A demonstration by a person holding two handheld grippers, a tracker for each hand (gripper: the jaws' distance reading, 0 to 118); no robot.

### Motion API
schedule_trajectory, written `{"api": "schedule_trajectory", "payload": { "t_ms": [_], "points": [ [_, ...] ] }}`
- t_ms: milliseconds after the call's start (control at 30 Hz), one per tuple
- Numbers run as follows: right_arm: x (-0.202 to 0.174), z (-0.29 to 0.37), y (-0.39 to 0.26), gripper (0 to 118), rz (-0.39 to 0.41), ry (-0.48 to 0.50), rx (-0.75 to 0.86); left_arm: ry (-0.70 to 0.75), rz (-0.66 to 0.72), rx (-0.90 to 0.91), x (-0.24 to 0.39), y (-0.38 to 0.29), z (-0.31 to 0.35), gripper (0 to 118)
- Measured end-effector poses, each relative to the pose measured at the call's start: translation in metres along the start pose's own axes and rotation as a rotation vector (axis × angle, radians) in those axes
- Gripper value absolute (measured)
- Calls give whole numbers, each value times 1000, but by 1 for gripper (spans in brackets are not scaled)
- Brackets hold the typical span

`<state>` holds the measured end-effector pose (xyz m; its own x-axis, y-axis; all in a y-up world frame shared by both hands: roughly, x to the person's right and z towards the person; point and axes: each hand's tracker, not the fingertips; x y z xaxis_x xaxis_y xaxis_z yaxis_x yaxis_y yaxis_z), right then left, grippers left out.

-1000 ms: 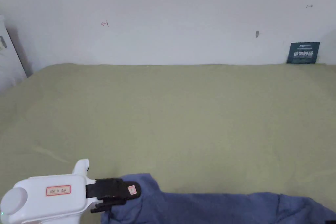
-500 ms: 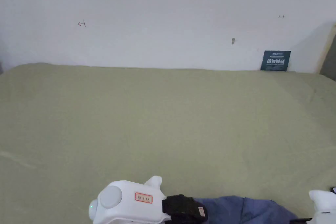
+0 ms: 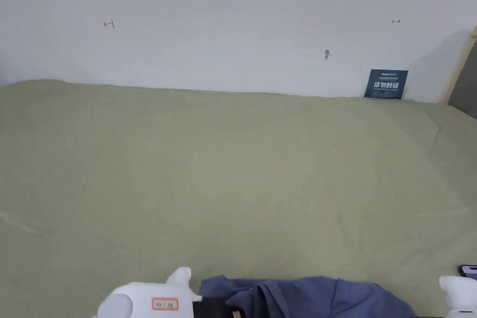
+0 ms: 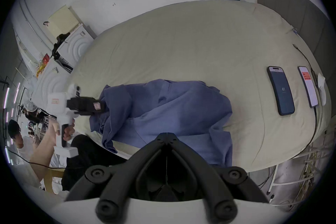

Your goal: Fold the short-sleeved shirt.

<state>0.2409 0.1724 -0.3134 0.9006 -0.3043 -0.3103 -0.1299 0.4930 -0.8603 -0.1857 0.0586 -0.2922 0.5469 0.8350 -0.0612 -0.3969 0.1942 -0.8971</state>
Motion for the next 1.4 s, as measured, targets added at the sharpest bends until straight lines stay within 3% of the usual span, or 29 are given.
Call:
{"api": "schedule_trajectory", "payload": {
  "t_ms": [67, 200, 233, 433, 500, 600, 733, 800, 900, 933, 967, 1000, 1067, 1100, 1133, 1333, 1367, 1400],
  "points": [
    [1, -1, 2, 0, -2, -3, 1, -42, 59, -26, -4, 2, -24, 0],
    [-1, -7, 3, 0, -10, -1, -4, -40, -4, 30, -8, -15, -74, 0],
    [-2, -9, 2, 0, -10, 5, -8, -96, 6, 91, -9, -21, -76, 0],
    [-5, -20, 1, 0, 8, 12, -43, -49, 22, 75, -8, -25, -82, 0],
    [-5, -21, 1, 0, 4, 15, -42, -57, 66, 45, -2, -17, -72, 0],
    [-2, -17, 2, 0, -11, 30, -32, -199, -22, 81, 9, -5, -36, 0],
    [-3, -12, 3, 0, 8, 13, -24, -34, 17, 125, -16, 19, 21, 0],
    [1, -11, 3, 0, 3, 12, -21, -19, 82, 97, -33, 29, 37, 0],
    [4, -9, 1, 0, -11, 14, -20, -7, 60, 53, -46, 29, 54, 0],
    [5, -9, 1, 0, -14, 11, -21, 14, 53, 44, -51, 29, 55, 9],
    [6, -8, 1, 0, -17, 5, -23, 34, 47, 41, -53, 28, 53, 32],
    [7, -7, 0, 0, -16, 3, -23, 69, 51, 23, -58, 29, 53, 64],
    [9, -4, -1, 0, -18, 1, -25, 61, 87, 10, -64, 27, 48, 82],
    [10, -3, -2, 0, -18, 1, -25, -110, 119, 50, -64, 26, 52, 91],
    [11, -2, -2, 0, -18, 0, -27, -138, 141, 49, -59, 20, 51, 93],
    [15, -6, -4, 0, -33, -6, -38, -168, 56, -26, -43, 5, 13, 89],
    [16, -7, -5, 0, -41, 1, -38, -165, 57, -21, -39, 4, 10, 82],
    [16, -8, -6, 0, -48, 7, -41, -141, 75, -7, -38, 5, 8, 62]
  ]
}}
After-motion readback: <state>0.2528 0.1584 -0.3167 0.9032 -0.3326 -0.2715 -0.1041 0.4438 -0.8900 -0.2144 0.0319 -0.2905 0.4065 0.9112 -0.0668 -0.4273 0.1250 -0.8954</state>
